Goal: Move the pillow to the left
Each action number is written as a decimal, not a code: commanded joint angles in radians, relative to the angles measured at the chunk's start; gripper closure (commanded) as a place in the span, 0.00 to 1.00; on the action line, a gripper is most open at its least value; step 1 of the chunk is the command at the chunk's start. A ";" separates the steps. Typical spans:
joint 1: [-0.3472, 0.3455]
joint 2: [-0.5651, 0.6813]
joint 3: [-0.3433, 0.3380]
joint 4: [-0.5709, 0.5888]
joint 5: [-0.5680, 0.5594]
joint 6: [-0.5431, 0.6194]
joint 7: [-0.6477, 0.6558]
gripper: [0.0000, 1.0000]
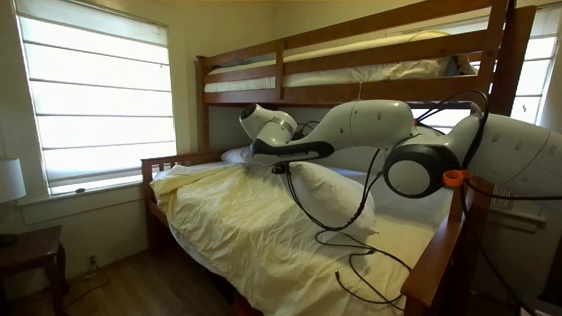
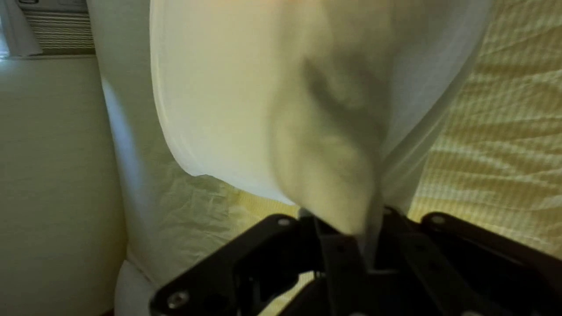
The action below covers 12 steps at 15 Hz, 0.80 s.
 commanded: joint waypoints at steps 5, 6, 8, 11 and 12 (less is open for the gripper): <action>0.002 0.005 0.006 -0.001 0.001 0.002 0.016 0.97; 0.003 0.016 -0.016 0.016 -0.009 -0.024 0.071 0.97; -0.003 0.027 -0.036 0.065 -0.005 -0.043 0.173 0.97; -0.010 0.012 -0.068 0.081 -0.014 -0.036 0.278 0.97; -0.011 0.006 -0.081 0.083 -0.015 -0.040 0.314 0.97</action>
